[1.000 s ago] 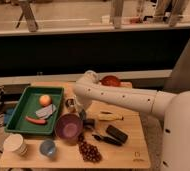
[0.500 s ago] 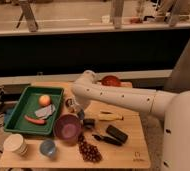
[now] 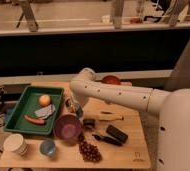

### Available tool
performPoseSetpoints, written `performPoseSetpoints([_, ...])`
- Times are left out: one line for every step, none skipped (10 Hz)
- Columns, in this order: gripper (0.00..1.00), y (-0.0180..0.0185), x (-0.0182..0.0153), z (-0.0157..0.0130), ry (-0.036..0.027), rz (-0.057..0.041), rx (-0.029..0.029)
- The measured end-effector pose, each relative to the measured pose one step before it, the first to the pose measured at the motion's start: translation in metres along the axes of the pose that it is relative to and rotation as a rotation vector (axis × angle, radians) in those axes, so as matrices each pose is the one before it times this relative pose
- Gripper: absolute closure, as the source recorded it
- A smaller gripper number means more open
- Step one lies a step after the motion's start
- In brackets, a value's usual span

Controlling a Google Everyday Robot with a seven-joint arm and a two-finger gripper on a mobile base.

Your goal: Wipe purple bowl with sponge

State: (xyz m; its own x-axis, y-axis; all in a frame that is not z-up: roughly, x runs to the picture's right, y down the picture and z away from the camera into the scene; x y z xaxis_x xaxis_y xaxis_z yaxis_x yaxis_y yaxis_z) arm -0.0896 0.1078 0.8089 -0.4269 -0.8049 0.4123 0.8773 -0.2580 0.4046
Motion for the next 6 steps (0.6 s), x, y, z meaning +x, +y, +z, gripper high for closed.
performPoseSetpoints([1.0, -0.00256, -0.00027, -0.00508, -0.003, -0.01623, 0.01809])
performPoseSetpoints([1.0, -0.00275, 0.00351, -0.00768, -0.00262, -0.01935, 0.02291])
performPoseSetpoints([1.0, -0.00902, 0.00124, -0.00499, -0.0027, -0.01911, 0.03016])
performPoseSetpoints([1.0, -0.00548, -0.00527, -0.00489, -0.00004, -0.00852, 0.01687])
performPoseSetpoints([1.0, -0.00582, -0.00727, -0.0062, 0.00152, -0.00475, 0.01368])
performPoseSetpoints([1.0, -0.00818, -0.00848, -0.00424, -0.00519, -0.00835, 0.01339])
